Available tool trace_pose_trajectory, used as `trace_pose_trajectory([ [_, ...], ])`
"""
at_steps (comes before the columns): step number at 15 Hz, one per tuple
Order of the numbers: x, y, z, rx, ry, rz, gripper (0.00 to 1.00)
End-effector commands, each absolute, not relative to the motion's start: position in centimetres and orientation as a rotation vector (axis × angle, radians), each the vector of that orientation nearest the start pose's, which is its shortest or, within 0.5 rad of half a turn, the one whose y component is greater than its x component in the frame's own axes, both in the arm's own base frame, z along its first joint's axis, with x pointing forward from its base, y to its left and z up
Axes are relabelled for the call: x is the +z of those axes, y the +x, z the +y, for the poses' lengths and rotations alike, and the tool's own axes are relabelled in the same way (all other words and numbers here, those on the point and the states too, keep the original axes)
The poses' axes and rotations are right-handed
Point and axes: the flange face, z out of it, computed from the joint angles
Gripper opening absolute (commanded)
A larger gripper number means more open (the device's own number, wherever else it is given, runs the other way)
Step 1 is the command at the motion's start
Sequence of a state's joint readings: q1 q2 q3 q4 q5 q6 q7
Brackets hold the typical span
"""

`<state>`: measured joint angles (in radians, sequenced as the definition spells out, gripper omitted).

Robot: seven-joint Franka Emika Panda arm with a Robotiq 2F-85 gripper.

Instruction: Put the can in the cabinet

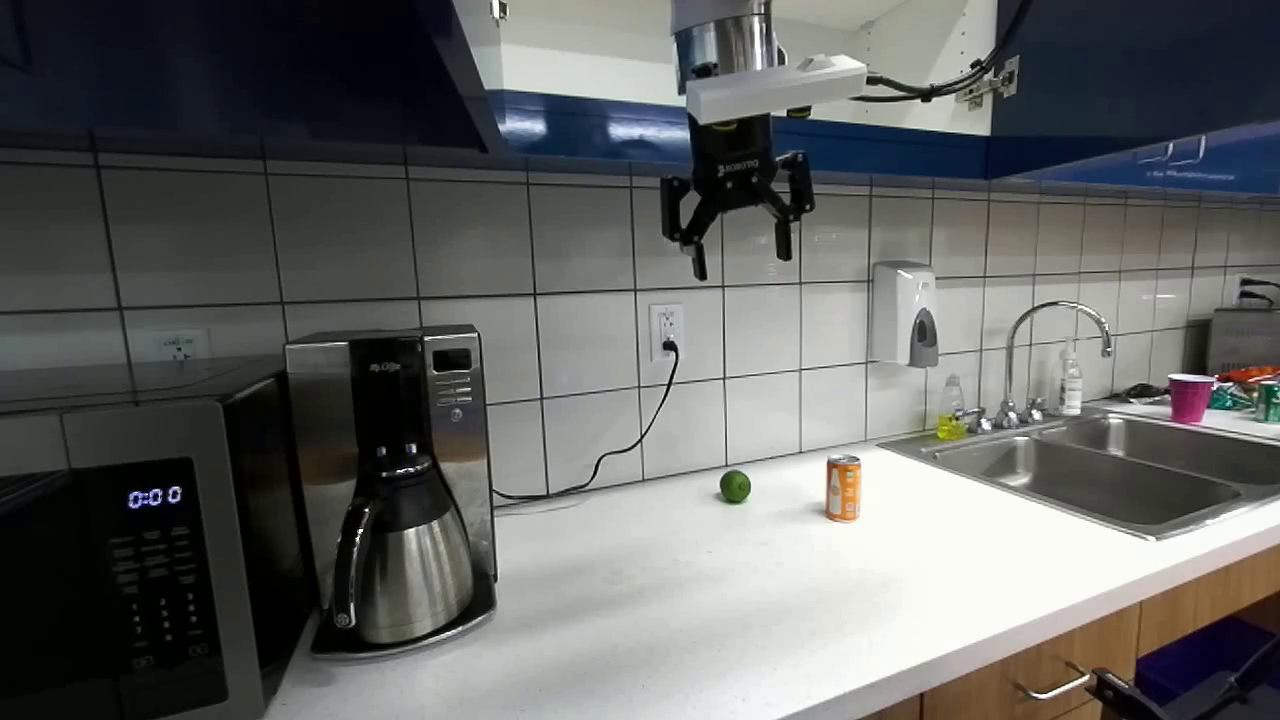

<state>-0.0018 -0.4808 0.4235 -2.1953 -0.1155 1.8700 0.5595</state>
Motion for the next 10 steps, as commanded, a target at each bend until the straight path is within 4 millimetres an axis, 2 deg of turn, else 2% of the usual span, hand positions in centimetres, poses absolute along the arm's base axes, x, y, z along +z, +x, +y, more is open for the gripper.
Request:
trace_pose_trajectory([
  [1,56.7,39.0,19.2,-0.400,-3.327,0.239,1.00],
  [5,55.5,40.1,17.5,-0.375,-3.316,0.286,1.00],
  [10,53.7,41.5,13.9,-0.346,-3.308,0.374,1.00],
])
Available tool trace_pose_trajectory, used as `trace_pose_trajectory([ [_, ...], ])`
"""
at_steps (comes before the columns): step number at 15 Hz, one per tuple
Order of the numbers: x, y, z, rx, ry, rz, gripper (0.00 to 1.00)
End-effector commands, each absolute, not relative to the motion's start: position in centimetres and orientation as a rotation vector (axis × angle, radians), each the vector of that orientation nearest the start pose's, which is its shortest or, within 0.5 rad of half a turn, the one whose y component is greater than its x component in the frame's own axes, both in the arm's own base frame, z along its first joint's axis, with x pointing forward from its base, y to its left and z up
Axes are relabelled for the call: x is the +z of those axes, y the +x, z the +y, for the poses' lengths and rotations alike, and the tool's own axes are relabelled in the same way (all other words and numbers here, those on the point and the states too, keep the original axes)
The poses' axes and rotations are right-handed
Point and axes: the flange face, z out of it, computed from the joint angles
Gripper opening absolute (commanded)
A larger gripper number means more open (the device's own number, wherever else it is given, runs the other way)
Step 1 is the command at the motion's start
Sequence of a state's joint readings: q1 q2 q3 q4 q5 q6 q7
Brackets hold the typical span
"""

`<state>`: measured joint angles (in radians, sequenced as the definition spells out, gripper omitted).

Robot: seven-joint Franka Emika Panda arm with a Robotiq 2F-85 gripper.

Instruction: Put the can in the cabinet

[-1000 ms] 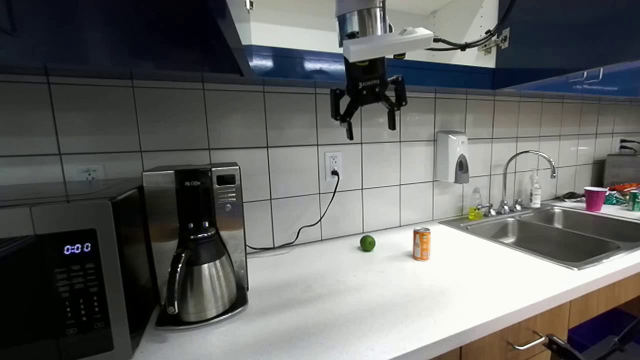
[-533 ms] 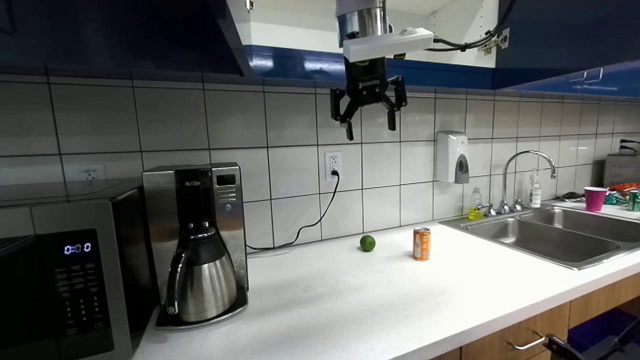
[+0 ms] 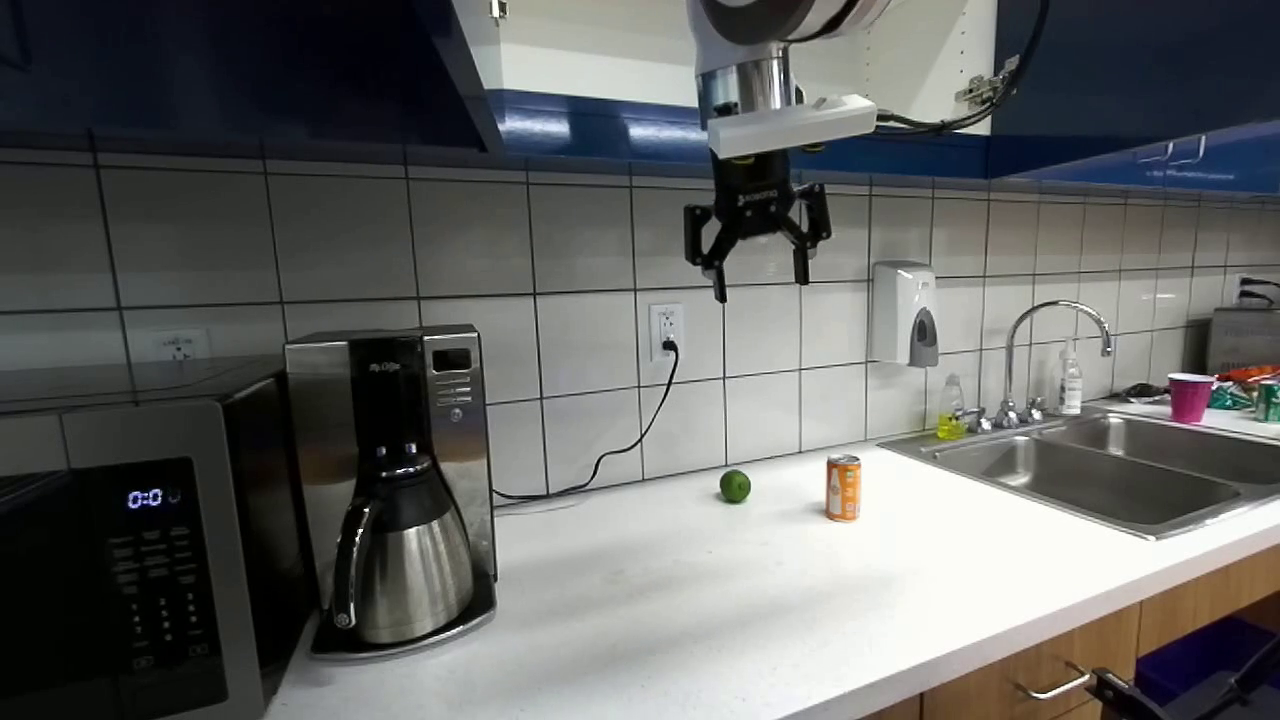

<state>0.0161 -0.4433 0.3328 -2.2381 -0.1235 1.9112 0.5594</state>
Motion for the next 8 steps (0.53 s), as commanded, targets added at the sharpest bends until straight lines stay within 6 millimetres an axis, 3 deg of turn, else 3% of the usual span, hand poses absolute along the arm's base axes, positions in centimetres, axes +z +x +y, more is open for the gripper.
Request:
trace_pose_trajectory([
  [1,53.3,41.7,13.0,-0.340,-3.305,0.398,1.00],
  [8,49.8,43.0,6.1,-0.315,-3.273,0.547,1.00],
])
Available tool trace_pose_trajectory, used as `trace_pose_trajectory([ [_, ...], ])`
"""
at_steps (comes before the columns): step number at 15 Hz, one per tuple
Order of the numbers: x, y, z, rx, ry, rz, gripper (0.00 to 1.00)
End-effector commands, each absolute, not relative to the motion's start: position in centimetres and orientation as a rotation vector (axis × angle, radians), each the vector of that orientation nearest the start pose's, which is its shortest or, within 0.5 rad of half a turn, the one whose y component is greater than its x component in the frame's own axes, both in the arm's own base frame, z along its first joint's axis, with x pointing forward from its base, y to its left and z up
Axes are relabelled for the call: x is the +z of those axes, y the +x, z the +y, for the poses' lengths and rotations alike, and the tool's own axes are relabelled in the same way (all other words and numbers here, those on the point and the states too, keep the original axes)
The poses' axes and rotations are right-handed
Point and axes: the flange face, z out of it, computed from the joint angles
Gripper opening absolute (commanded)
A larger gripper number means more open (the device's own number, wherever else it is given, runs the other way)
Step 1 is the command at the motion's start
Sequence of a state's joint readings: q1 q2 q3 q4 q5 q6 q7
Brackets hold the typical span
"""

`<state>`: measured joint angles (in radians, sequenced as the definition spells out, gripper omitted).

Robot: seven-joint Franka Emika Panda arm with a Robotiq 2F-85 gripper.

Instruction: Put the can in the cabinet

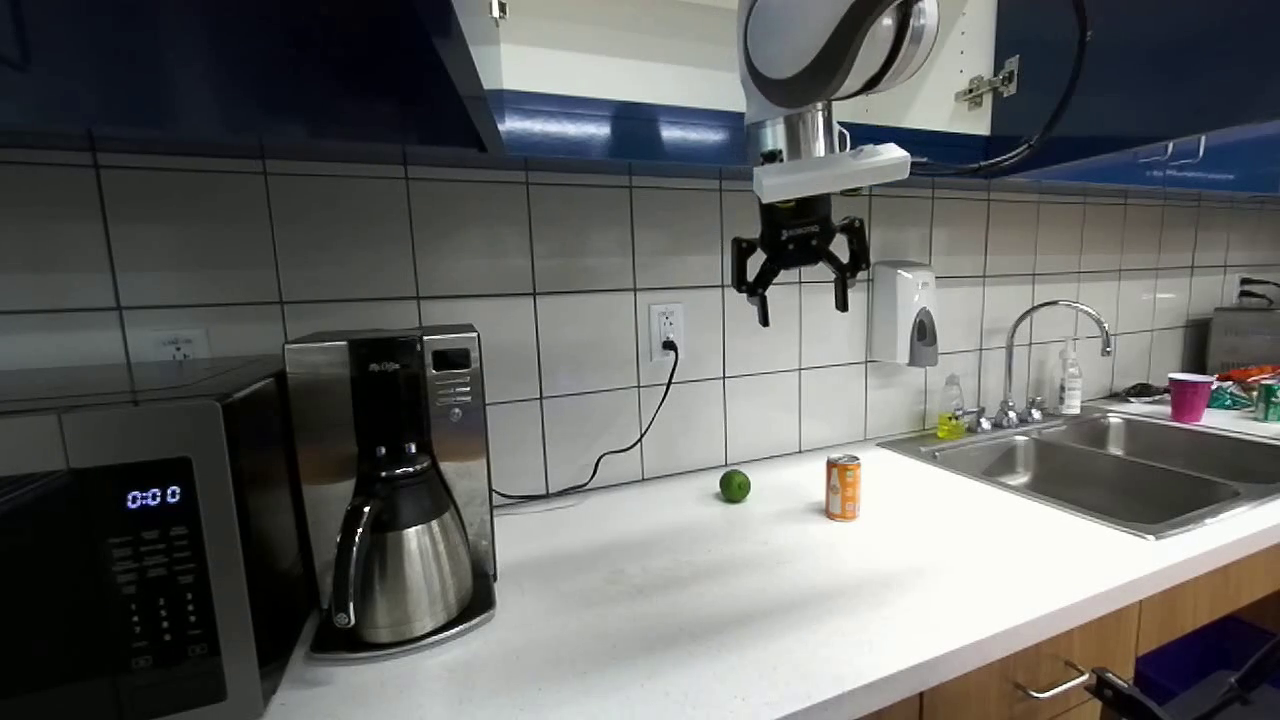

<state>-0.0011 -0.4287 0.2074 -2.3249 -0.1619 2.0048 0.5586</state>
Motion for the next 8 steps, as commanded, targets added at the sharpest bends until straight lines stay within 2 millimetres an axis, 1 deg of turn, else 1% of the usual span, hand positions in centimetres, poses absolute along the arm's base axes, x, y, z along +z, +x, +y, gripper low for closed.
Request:
trace_pose_trajectory([
  [1,49.3,43.1,5.1,-0.311,-3.265,0.568,1.00],
  [4,47.4,43.6,2.2,-0.308,-3.244,0.621,1.00],
  [8,44.8,44.1,-0.9,-0.288,-3.228,0.647,1.00],
])
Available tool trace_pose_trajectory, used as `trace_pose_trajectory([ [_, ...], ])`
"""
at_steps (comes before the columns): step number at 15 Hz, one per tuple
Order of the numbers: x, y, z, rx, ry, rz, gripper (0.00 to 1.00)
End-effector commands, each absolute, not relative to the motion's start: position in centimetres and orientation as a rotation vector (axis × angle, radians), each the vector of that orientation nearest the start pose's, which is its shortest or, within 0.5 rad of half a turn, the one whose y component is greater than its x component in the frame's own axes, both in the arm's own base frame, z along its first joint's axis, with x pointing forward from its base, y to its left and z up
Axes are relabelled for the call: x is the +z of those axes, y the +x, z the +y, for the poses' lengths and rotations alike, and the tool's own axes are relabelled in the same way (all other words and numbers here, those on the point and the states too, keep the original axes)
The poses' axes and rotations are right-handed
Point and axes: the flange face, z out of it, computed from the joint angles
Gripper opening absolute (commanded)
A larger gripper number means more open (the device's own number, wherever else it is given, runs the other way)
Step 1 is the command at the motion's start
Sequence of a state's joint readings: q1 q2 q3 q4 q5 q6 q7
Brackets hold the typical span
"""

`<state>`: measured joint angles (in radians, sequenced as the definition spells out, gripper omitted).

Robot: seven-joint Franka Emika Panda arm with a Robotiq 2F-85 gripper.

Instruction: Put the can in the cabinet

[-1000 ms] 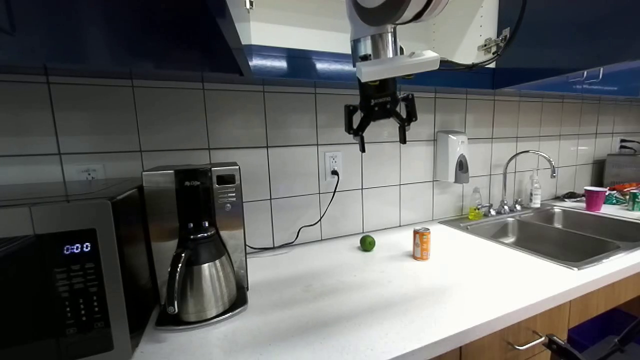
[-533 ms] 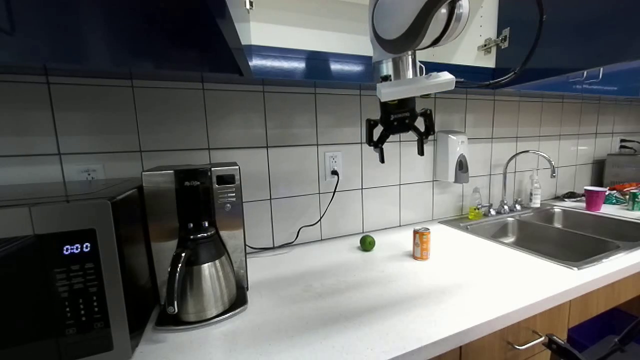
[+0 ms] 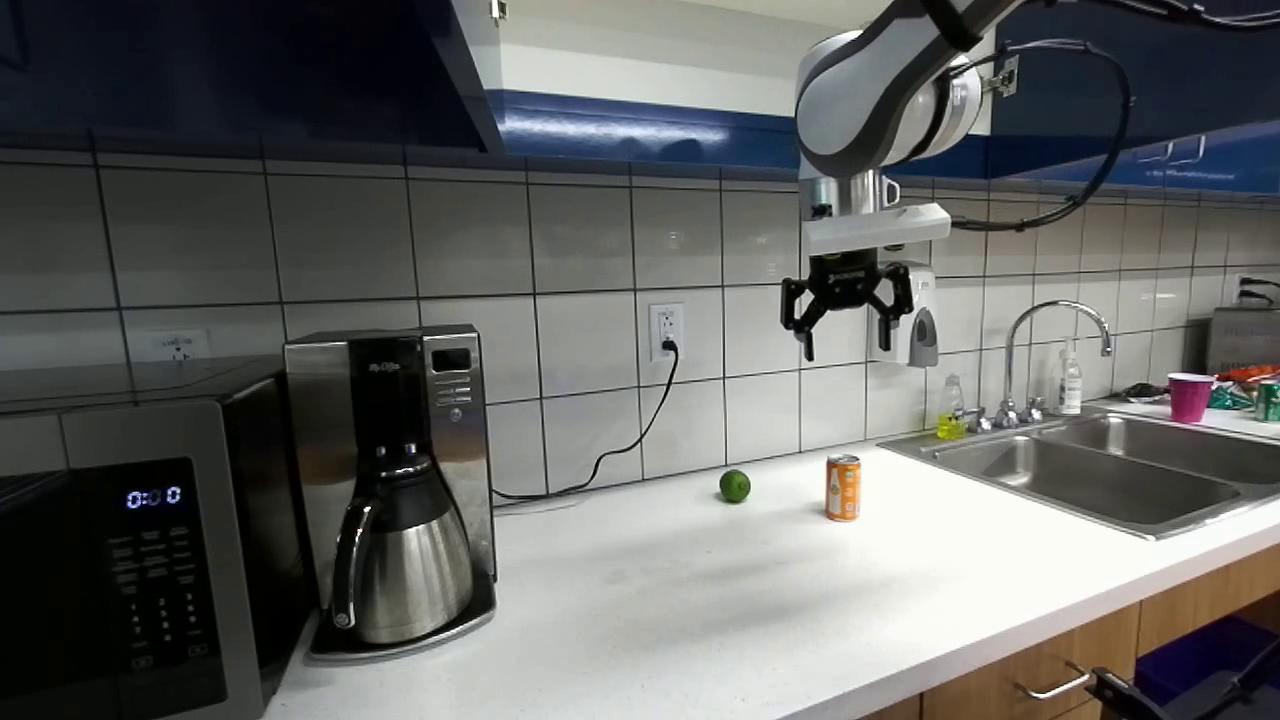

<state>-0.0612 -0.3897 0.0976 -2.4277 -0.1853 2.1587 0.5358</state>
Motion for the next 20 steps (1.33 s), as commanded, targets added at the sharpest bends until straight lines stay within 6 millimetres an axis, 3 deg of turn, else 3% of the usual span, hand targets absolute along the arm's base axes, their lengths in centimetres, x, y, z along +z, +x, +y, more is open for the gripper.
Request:
trace_pose_trajectory([
  [1,44.1,44.2,-1.5,-0.277,-3.226,0.644,1.00],
  [8,39.0,46.1,-5.3,-0.240,-3.243,0.492,1.00],
  [14,34.5,47.8,-8.1,-0.209,-3.241,0.467,1.00],
  [20,33.5,47.8,-8.2,-0.188,-3.232,0.497,1.00],
])
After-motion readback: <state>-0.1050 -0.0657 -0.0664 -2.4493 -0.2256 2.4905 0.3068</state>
